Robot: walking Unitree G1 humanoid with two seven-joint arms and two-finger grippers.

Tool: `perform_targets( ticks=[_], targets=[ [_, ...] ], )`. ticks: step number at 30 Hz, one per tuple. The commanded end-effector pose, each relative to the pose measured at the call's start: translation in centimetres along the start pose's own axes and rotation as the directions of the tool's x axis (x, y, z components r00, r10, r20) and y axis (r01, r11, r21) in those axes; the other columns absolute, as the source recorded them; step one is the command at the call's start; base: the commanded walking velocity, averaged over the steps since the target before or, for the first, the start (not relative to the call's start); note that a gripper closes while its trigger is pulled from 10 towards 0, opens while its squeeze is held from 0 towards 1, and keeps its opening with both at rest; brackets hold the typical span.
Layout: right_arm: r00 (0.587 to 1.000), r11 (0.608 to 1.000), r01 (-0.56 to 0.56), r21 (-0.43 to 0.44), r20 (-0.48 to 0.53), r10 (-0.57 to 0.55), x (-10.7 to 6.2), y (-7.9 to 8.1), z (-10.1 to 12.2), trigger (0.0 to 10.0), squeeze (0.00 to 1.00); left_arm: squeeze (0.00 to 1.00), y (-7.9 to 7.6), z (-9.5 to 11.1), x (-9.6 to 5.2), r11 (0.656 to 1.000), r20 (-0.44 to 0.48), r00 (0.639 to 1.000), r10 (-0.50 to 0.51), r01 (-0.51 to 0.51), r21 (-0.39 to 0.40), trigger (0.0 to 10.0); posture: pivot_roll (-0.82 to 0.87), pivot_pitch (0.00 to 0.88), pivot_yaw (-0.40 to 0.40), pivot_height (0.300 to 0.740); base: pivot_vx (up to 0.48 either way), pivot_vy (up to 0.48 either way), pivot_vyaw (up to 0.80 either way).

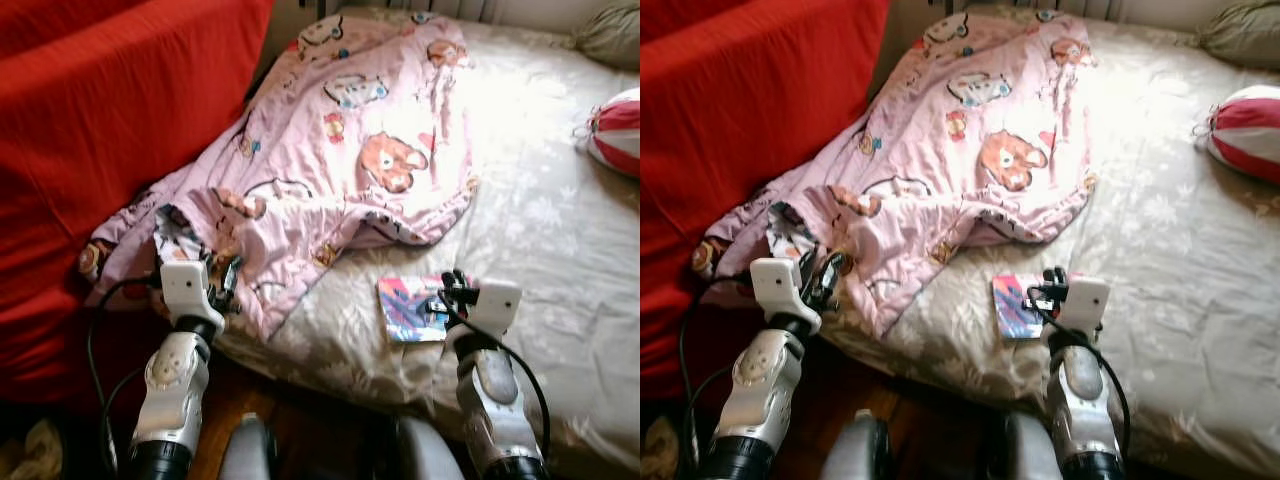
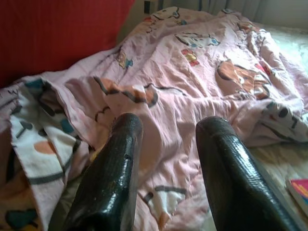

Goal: Clean up the room

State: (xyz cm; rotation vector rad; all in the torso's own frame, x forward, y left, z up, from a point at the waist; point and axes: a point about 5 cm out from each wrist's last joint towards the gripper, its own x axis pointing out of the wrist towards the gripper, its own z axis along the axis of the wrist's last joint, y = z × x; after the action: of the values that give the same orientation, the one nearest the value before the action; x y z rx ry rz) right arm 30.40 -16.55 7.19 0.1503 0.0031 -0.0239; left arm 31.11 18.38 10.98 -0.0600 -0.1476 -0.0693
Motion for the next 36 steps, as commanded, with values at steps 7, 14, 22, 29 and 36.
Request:
perform_targets(
  ticks=[7,14,22,29,36],
  targets=[
    [1.0,1.0,-0.011,-0.011,-0.009,0.011,-0.34,0.23,-0.31,10.0,0.0,0.0,0.07,-0.38,-0.27,1.0,-0.02,1.0,0.008,-0.009,-0.014,10.0,0.03,0.252,0.027,0.607,0.0,0.0,0.0],
    [1.0,1.0,-0.016,-0.009,-0.009,0.016,-0.17,0.28,-0.22,10.0,0.0,0.0,-0.06,-0.39,-0.27,1.0,-0.021,1.0,0.003,-0.003,-0.016,10.0,0.04,0.25,0.03,0.607,0.0,0.0,0.0],
    [0.999,1.0,-0.026,-0.015,-0.022,0.025,-0.21,0.55,-0.43,10.0,0.0,0.0,0.04,-0.44,-0.34,1.0,-0.023,1.0,0.005,-0.006,-0.014,10.0,0.04,0.24,0.029,0.607,0.0,0.0,0.0],
    [0.999,0.999,-0.029,-0.03,-0.03,0.028,-0.06,0.51,-0.4,10.0,0.0,0.0,0.06,-0.47,-0.28,1.0,-0.026,1.0,0.006,-0.006,-0.014,10.0,0.04,0.247,0.029,0.607,0.0,0.0,0.0],
    [0.999,0.999,-0.026,-0.023,-0.024,0.026,0.0,0.59,-0.33,10.0,0.0,0.0,0.06,-0.44,-0.22,1.0,-0.027,1.0,0.004,-0.005,-0.014,10.0,0.04,0.254,0.031,0.607,0.0,0.0,0.0]
  ],
)
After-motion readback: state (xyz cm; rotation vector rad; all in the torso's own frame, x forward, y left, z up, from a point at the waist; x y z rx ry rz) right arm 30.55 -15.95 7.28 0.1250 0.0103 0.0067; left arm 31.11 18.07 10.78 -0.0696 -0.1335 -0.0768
